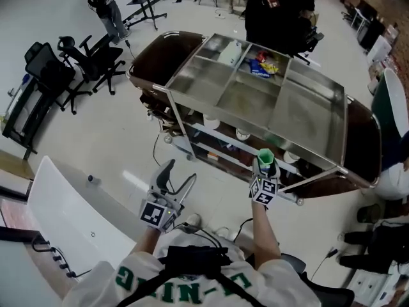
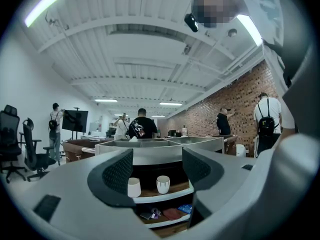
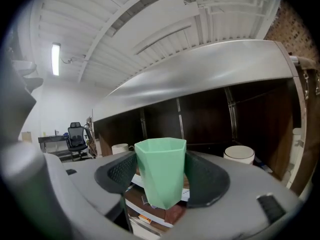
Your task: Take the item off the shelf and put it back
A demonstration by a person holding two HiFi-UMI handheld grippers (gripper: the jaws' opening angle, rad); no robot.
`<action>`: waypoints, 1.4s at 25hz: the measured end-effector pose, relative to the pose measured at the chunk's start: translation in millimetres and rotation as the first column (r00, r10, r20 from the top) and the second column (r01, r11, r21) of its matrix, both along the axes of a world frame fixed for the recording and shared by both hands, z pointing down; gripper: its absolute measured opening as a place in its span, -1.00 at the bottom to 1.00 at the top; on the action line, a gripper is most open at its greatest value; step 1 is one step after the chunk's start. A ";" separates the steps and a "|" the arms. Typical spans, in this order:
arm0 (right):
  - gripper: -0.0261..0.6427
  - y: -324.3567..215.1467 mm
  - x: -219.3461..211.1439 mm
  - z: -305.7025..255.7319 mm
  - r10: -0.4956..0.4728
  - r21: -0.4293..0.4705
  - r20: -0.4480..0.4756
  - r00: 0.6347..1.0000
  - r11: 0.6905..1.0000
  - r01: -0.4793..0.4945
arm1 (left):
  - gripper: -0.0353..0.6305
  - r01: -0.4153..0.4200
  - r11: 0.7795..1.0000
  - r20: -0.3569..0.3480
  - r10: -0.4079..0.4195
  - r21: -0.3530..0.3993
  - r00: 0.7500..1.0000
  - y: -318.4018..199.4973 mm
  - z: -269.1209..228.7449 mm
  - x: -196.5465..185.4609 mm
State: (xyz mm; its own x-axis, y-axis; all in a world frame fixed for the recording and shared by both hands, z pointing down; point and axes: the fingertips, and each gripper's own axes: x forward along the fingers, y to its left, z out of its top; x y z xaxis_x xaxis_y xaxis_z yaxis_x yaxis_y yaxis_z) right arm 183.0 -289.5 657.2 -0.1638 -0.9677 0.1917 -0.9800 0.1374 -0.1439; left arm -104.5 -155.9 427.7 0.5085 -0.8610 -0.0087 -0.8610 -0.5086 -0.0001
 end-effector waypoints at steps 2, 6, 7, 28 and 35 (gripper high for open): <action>0.04 -9.4 5.4 4.7 -0.006 -0.013 -0.007 1.000 1.000 0.006 | -0.01 0.002 1.000 0.000 -0.002 -0.008 1.000 -1.2 0.3 3.1; 0.04 -30.3 12.2 6.8 -0.023 -0.020 -0.025 0.999 1.000 0.023 | -0.01 0.002 1.000 0.003 -0.002 -0.028 1.000 -7.3 3.5 8.8; 0.04 -35.0 12.9 6.4 -0.026 -0.019 -0.028 0.999 0.999 0.025 | -0.01 -0.002 1.000 0.006 0.002 -0.029 1.000 -8.5 3.5 10.4; 0.05 -123.3 46.1 61.9 -0.026 -0.092 -0.040 0.999 0.995 0.023 | -0.01 0.020 0.996 0.068 -0.015 -0.082 0.998 -6.8 13.6 2.5; 0.19 -114.7 48.7 126.8 -0.055 -0.280 -0.073 0.996 0.959 0.032 | -0.01 -0.008 0.995 0.060 0.013 -0.096 0.998 -10.9 17.4 11.2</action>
